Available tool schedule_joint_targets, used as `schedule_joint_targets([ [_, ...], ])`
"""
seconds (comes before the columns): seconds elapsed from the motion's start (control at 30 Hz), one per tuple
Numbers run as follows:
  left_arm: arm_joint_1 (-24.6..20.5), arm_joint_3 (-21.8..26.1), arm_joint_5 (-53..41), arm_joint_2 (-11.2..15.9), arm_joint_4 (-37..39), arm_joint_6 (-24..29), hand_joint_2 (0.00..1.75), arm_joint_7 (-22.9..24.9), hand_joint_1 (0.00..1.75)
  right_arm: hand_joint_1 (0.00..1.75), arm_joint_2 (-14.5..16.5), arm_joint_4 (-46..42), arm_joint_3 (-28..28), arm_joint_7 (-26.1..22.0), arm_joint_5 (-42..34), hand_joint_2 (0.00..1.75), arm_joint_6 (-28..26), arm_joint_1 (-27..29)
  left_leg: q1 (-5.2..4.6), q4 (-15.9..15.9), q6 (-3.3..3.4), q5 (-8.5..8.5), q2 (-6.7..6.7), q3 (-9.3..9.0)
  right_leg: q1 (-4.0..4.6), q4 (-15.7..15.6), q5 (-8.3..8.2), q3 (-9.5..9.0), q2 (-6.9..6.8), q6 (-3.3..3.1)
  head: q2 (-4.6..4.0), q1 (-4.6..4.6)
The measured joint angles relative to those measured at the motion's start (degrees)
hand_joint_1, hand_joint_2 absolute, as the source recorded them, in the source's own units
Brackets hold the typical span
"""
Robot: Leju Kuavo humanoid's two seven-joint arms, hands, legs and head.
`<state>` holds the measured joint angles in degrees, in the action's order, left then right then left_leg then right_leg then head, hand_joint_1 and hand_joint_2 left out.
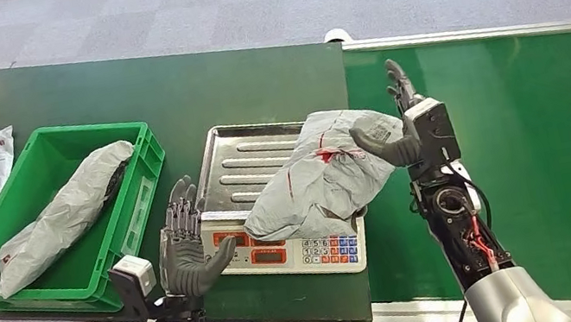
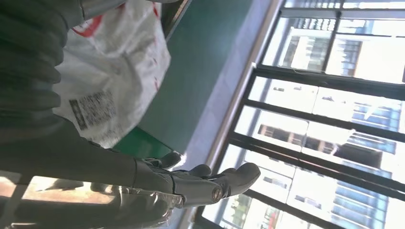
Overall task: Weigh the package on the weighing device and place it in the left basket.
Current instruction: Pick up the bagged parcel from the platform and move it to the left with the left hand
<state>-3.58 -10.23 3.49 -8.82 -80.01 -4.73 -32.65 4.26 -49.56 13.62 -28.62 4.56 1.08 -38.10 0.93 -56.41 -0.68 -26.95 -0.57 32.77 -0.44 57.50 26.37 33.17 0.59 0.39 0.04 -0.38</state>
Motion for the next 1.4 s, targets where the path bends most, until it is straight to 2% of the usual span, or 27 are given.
schedule_joint_targets([
  [0.03,0.5,0.0,-0.3,-0.2,-0.7,0.1,1.75,0.4,0.0,0.0,-0.4,-2.4,0.0,0.6,-0.4,0.0,-0.3,0.3,0.0,0.0,0.0,0.0,0.0,0.01,0.0,0.0,0.0,0.0,0.0,0.0,0.0,-0.01],
  [0.3,2.6,-0.4,-1.7,-1.5,-4.0,0.1,1.75,2.1,0.0,0.0,-2.1,-22.1,0.5,3.9,-1.9,0.0,-1.4,4.5,0.0,0.0,0.0,0.0,-0.04,0.01,0.0,0.0,0.0,0.02,-0.01,0.0,0.0,-0.02],
  [0.43,2.3,-1.5,-2.1,-1.6,-4.0,0.7,1.75,2.4,0.0,0.0,-3.6,-33.0,0.5,5.1,-3.1,0.0,-0.8,7.7,0.0,0.0,-0.01,-0.02,-0.01,0.01,0.0,0.0,0.01,0.02,0.0,0.0,0.0,-0.01],
  [0.6,0.7,-2.6,-1.3,-1.5,-3.3,1.4,1.75,2.5,0.0,0.0,-5.5,-41.2,0.8,5.0,-3.5,0.0,0.0,10.3,0.0,0.0,0.0,-0.02,-0.01,0.01,0.0,0.0,0.01,0.01,-0.01,0.01,0.0,-0.01],
  [1.03,-3.3,-5.8,0.1,-1.5,0.2,3.1,1.75,3.0,0.0,0.0,-10.7,-51.0,1.5,1.9,-3.7,0.0,-2.4,15.6,0.0,0.0,0.0,-0.04,-0.01,0.01,0.0,0.0,0.01,0.02,0.0,0.01,0.0,-0.02],
  [1.4,-5.0,-7.2,0.3,-2.3,3.0,4.2,1.75,2.3,0.0,0.0,-12.9,-52.6,2.3,1.1,-4.2,0.0,-1.7,16.5,0.0,0.0,0.01,-0.04,-0.01,0.0,0.0,0.0,0.0,0.0,0.0,0.01,0.0,-0.02],
])
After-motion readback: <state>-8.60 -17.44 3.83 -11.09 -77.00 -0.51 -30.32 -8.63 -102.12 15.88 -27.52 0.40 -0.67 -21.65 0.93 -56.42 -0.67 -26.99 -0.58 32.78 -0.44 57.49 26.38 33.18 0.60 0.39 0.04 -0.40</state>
